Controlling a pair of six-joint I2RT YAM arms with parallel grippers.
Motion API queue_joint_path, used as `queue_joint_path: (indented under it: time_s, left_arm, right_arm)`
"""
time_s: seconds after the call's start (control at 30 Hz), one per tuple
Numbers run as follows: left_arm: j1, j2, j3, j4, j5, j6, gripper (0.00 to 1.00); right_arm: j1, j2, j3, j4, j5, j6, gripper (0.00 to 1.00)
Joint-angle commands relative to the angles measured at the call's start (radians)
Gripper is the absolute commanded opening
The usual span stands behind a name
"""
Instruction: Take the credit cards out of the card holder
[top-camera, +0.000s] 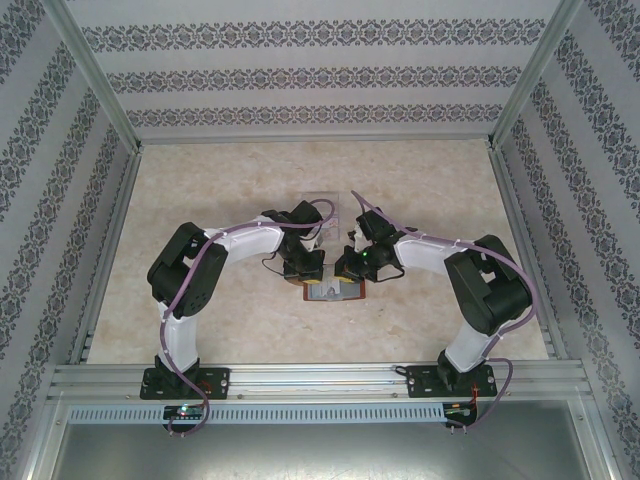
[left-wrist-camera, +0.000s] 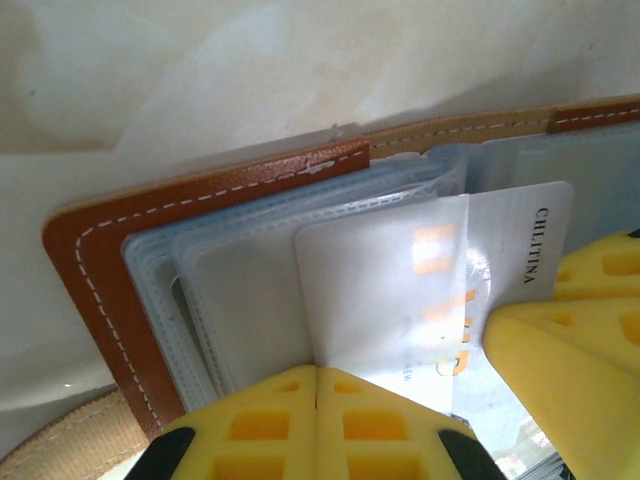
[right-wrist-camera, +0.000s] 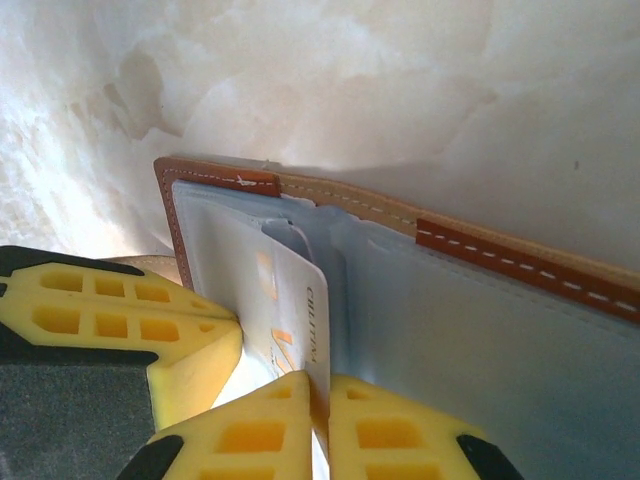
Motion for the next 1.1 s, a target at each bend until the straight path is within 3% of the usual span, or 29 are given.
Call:
queue_joint_path:
  time_s: [0.0, 1.07]
  left_arm:
    - [-0.014, 0.023, -0.001, -0.071, -0.033, 0.012, 0.04]
    - [-0.014, 0.004, 0.034, -0.122, -0.074, 0.026, 0.04]
  right_arm:
    - [-0.015, -0.020, 0.004, -0.079, 0.070, -0.036, 0.10]
    - [-0.037, -0.094, 0.041, -0.219, 0.154, -0.103, 0.08]
